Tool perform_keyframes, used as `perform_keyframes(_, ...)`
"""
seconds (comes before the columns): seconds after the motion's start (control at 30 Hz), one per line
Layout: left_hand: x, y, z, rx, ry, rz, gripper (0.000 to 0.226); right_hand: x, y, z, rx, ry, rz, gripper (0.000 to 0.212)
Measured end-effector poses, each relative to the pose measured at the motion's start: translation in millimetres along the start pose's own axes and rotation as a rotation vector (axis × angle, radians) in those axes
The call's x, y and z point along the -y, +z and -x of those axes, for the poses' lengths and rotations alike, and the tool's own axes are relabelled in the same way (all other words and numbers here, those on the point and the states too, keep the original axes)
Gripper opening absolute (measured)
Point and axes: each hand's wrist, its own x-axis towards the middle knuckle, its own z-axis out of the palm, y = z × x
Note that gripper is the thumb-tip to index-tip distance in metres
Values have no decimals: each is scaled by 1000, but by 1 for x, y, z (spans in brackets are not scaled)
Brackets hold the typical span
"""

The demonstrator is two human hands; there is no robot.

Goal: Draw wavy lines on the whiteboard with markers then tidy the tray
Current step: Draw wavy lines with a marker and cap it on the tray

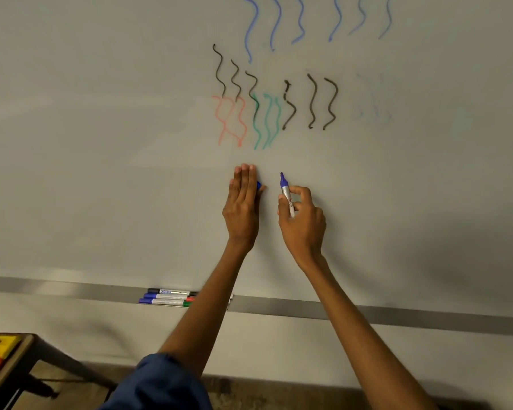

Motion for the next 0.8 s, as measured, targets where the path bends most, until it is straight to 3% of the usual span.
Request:
perform_keyframes(0.43,7,1,-1,-19,48,-18,46,-25,4,40,-2,211,1,22)
perform_keyframes(0.57,7,1,0,-27,54,-32,45,-27,2,48,49,215,48,22)
perform_keyframes(0.8,6,2,0,-5,37,-37,46,3,-15,-4,-97,114,-43,23)
